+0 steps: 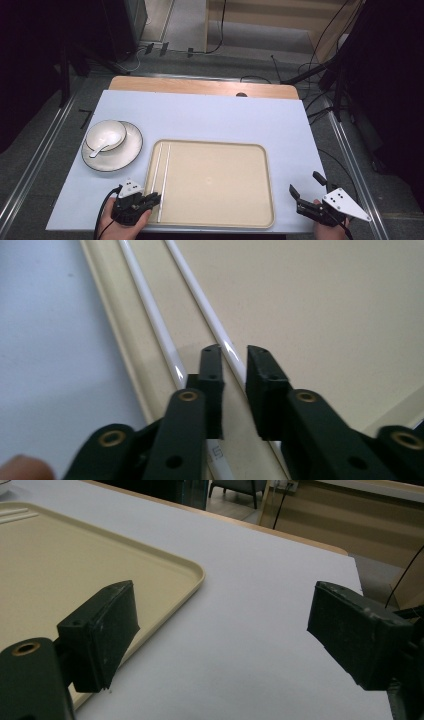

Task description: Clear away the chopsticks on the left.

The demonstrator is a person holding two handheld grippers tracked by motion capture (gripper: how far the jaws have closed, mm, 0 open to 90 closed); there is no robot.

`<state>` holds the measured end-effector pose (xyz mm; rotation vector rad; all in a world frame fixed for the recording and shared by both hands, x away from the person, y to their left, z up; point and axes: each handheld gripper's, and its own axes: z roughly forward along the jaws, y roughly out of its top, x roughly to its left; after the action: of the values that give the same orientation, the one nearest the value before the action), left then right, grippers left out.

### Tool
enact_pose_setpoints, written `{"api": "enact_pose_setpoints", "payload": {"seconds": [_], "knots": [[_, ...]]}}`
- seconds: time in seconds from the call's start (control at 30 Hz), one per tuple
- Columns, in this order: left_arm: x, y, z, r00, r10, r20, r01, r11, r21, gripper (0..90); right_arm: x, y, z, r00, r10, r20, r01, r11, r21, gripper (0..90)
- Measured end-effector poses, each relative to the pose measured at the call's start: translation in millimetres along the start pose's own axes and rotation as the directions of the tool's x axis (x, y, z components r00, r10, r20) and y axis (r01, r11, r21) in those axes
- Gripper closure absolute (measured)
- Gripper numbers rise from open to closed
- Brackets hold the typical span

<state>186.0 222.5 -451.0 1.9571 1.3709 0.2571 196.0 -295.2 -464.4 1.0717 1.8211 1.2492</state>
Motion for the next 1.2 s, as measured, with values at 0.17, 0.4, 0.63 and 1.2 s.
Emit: {"api": "enact_pose_setpoints", "payload": {"seconds": [0.17,0.4,0.63,1.2], "knots": [[6.2,8.0,-10.9,0.9997,-0.024,0.007,0.025,0.9982,-0.055,65.1,-1.4,-0.3,-0.5,1.0000,0.005,0.009,-0.005,1.0000,0.000,13.0],[19.5,19.3,-12.9,0.9973,0.060,-0.042,-0.065,0.9888,-0.134,44.2,-2.0,-1.1,0.4,1.0000,0.001,0.008,-0.001,1.0000,0.008,13.0],[33.2,29.3,-17.7,0.9997,0.025,-0.001,-0.025,0.9921,-0.123,11.0,-4.4,-2.4,-3.1,0.9999,0.004,0.015,-0.004,1.0000,0.003,13.0],[55.7,41.0,-43.0,0.9987,0.003,-0.052,-0.012,0.9874,-0.158,0.0,-4.1,0.5,-0.4,0.9998,0.000,0.021,0.001,0.9999,-0.011,13.0]]}}
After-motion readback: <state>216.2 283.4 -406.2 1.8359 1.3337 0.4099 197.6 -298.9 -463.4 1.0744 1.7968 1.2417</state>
